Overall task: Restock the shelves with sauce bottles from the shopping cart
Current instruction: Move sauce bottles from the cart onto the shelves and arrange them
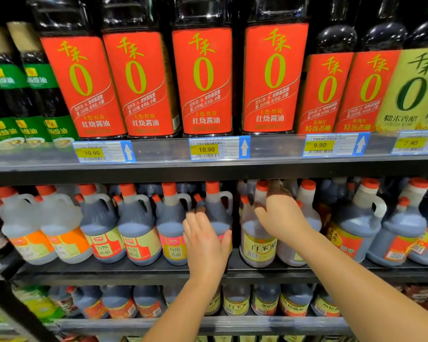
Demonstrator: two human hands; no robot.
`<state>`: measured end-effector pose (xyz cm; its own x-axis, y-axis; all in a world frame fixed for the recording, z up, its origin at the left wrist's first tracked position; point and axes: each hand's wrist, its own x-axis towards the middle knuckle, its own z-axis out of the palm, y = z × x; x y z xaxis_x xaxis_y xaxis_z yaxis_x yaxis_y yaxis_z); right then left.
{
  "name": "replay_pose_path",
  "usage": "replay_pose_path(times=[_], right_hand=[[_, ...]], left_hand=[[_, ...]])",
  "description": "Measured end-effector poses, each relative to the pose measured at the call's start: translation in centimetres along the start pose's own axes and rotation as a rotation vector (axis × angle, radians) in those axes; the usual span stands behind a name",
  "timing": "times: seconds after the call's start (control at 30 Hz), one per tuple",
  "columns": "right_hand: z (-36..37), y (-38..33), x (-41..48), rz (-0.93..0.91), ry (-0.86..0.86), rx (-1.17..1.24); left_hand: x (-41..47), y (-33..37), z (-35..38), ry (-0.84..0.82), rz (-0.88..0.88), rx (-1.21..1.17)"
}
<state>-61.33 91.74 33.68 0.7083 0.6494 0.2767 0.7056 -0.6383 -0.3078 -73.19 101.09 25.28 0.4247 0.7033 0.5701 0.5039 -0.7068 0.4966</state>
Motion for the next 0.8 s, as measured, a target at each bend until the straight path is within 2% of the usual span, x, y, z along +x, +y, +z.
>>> replay_pose_path(times=[0.43,0.53,0.67,0.8], right_hand=[[-0.2,-0.1,-0.3,0.068,-0.051,0.076],[-0.5,-0.4,-0.8,0.041,0.02,0.135],[-0.7,0.0,-1.1,0.006,0.092,0.086],[-0.8,1.7,-2.0,-0.085,0.23,0.113]], left_hand=[[-0.1,-0.1,-0.3,-0.018,0.009,-0.009],[0.0,-0.1,-0.4,-0.03,-0.003,-0.011],[-0.1,0.1,-0.6,-0.052,-0.014,-0.007],[-1.0,0.6,-0.6,-0.024,0.016,-0.064]])
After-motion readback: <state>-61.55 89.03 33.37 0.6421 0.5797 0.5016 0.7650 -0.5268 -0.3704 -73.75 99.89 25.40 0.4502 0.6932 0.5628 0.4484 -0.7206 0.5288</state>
